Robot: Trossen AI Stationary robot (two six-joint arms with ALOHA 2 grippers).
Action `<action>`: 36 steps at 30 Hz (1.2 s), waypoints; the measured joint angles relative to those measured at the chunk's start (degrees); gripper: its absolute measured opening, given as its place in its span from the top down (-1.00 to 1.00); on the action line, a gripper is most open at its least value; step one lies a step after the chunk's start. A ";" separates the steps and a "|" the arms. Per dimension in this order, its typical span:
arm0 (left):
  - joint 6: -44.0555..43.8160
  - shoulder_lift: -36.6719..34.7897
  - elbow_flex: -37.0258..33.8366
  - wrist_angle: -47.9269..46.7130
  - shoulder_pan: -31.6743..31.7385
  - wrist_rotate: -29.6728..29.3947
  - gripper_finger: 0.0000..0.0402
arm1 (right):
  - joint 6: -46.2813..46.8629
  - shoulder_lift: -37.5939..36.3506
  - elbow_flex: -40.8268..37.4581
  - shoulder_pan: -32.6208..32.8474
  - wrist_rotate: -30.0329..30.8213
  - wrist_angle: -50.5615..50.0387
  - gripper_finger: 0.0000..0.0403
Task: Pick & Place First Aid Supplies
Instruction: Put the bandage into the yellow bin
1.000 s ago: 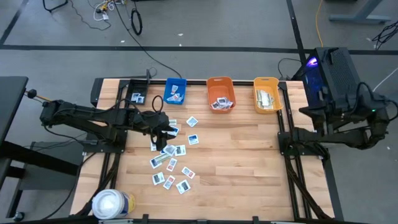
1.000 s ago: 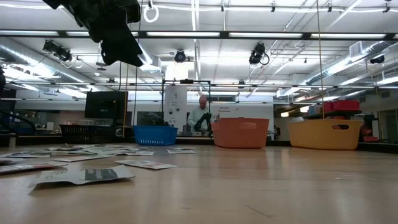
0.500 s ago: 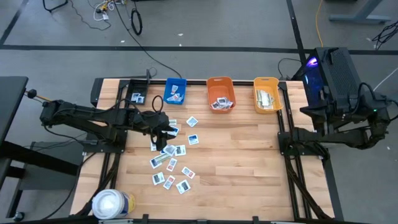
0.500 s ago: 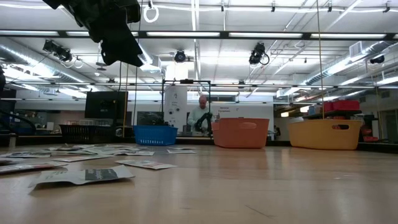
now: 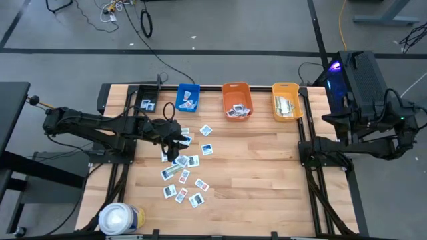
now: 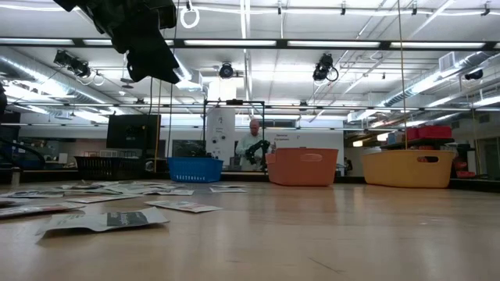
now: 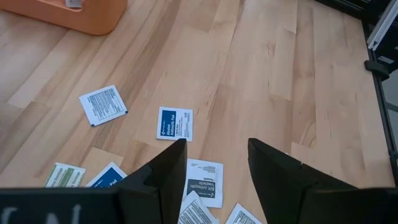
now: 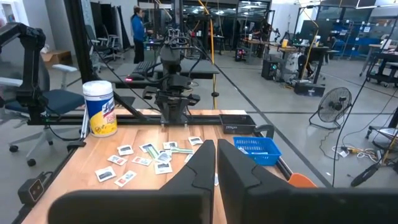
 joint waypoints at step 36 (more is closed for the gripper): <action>8.78 0.33 11.47 -4.36 2.72 7.29 0.12 | 0.02 0.04 -0.04 -0.02 -0.01 0.04 0.89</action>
